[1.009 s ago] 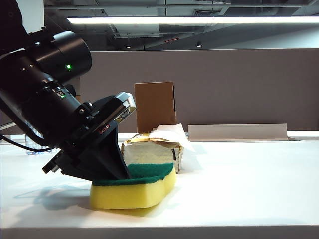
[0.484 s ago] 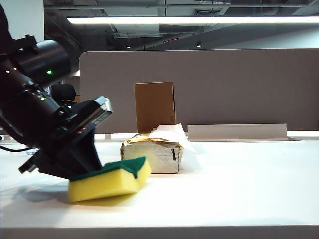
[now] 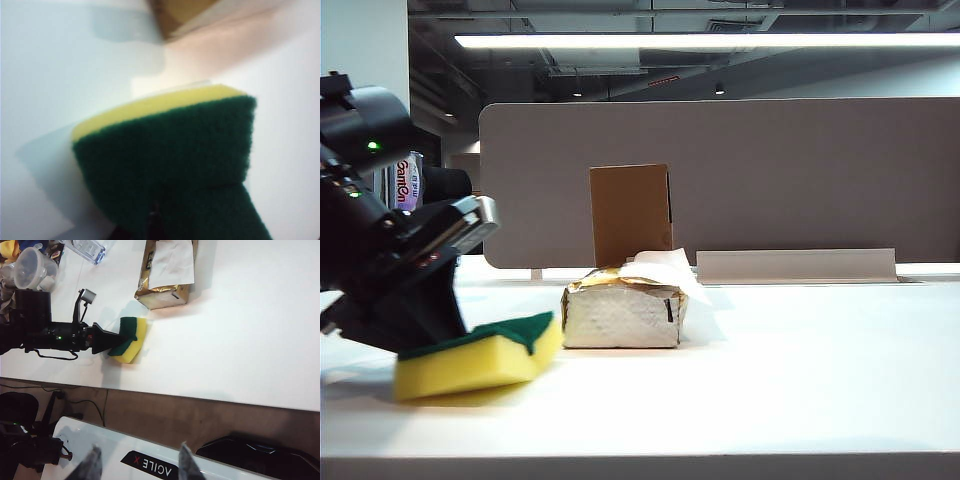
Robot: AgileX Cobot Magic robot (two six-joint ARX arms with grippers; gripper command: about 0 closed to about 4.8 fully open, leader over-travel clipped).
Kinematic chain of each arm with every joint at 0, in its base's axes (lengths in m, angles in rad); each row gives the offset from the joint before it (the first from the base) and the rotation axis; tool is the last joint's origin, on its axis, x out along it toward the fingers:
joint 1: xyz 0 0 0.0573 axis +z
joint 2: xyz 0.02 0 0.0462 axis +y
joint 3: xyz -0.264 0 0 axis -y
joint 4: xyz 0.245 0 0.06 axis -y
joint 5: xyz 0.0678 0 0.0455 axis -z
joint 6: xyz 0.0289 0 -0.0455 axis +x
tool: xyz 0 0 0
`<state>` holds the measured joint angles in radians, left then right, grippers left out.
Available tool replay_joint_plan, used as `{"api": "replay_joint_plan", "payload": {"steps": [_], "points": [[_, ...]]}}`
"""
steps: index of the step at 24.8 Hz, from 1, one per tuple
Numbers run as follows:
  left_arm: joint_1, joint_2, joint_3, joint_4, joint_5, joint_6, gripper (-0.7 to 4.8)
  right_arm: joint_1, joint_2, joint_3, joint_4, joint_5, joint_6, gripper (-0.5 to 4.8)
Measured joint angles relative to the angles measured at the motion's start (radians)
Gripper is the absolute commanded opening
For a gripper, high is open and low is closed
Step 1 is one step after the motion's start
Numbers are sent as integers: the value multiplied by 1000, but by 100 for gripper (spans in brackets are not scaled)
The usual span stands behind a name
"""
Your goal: Move the sponge from right to left to wipe the table, avoiding obstacles on the table, and finally reaching the bottle of mineral water.
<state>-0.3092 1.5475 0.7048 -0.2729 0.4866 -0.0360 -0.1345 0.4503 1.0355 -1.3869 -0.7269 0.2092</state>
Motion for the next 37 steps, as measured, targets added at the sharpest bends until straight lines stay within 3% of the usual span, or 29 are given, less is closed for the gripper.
{"api": "replay_joint_plan", "payload": {"steps": [9, 16, 19, 25, 31, 37], "points": [[132, -95, -53, -59, -42, 57, -6, 0, 0, 0, 0, 24, 0, 198], [278, -142, -110, -87, -6, 141, -6, 0, 0, 0, 0, 23, 0, 198], [368, -153, -116, -110, 8, 149, -6, 0, 0, 0, 0, 10, 0, 198], [484, -192, -119, -139, -53, 152, -6, 0, 0, 0, 0, -3, 7, 198], [540, -221, -122, -158, -99, 158, -6, 16, 0, 0, 1, -3, 7, 198], [540, -223, -122, -155, -106, 171, -6, 24, 0, 0, 8, -3, 7, 198]]}}
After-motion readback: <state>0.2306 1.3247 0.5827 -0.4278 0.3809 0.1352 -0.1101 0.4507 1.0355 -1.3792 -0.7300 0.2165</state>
